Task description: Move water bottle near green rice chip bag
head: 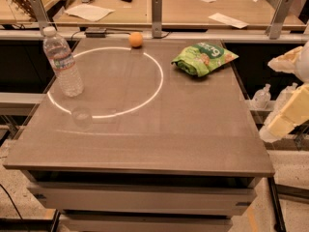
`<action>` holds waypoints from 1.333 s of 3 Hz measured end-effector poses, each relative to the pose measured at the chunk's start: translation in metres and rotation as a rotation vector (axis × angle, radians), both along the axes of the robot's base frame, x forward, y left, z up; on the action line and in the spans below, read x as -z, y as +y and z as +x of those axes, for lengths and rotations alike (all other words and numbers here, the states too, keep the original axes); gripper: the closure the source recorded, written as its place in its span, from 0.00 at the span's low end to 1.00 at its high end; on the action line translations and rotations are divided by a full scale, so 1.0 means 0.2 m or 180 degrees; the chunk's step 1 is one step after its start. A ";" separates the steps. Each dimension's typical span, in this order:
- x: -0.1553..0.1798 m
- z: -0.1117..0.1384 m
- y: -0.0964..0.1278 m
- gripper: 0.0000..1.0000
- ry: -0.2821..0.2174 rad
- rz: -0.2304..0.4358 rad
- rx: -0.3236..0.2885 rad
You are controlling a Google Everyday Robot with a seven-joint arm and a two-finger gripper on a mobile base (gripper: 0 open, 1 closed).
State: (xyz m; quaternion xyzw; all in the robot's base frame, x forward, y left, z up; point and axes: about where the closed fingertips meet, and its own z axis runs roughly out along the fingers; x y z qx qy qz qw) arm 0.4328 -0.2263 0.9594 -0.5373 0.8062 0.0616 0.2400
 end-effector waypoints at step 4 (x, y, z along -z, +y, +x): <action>-0.05 0.04 0.26 0.00 -0.0668 0.1722 0.0131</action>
Offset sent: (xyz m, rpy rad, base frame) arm 0.0108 0.0347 0.0237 0.5469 -0.2236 -0.0588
